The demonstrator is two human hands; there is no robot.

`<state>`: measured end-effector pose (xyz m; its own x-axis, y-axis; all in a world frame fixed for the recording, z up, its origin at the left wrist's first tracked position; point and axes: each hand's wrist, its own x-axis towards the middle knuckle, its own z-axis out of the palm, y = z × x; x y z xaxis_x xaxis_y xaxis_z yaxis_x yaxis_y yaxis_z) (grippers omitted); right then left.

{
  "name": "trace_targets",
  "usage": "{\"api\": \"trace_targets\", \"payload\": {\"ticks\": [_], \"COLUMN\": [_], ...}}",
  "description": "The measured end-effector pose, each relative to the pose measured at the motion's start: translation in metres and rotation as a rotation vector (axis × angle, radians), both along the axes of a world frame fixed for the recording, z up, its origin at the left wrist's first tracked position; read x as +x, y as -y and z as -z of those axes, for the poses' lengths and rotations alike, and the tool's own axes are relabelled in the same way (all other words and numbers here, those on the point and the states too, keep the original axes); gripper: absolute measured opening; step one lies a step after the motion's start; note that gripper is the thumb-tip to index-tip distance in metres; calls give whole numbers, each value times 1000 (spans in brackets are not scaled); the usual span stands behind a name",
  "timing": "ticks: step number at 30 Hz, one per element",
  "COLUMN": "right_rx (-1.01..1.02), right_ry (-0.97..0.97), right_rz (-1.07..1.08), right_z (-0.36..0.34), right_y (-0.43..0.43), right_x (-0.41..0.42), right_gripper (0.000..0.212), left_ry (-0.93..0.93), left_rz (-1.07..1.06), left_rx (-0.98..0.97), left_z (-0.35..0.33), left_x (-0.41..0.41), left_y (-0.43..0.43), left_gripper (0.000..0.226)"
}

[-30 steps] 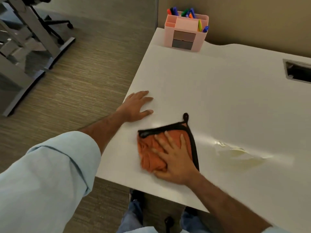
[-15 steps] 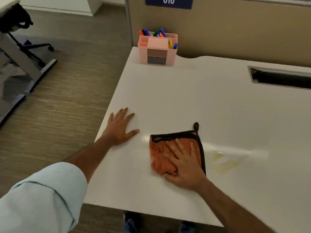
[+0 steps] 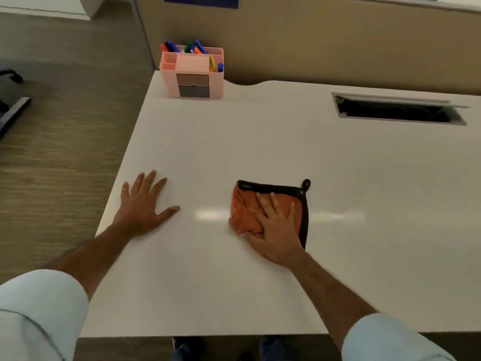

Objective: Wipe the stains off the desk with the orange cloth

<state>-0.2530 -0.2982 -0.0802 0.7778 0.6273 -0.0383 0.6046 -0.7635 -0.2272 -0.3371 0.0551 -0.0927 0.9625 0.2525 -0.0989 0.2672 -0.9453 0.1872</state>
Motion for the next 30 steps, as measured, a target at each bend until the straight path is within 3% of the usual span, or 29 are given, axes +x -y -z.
{"api": "trace_targets", "payload": {"ticks": [3,5,9,13,18,22,26,30], "right_rx": [73,96,2,-72,45,54,-24,-97], "right_ry": [25,43,-5,-6,6,70,54,45], "right_rz": [-223,-230,125,335,50,-133,126,349], "right_z": [13,17,5,4,5,18,10,2], "right_y": [34,77,132,78,14,72,130,103], "right_x": [-44,-46,12,75,29,-32,13,82], "right_gripper": [65,66,78,77,71,68,75,84], "left_ry": [16,21,15,3,22,77,63,50], "left_rz": [1,7,5,12,87,152,201,198], "left_rx": [-1,5,6,26,32,-20,-19,-17], "left_z": [1,1,0,4,-1,-9,-10,-1], "left_x": [-2,-2,1,7,20,56,81,98], "left_y": [-2,-2,-6,-1,10,44,72,85], "left_gripper": [102,102,102,104,103,97,97,99]}}
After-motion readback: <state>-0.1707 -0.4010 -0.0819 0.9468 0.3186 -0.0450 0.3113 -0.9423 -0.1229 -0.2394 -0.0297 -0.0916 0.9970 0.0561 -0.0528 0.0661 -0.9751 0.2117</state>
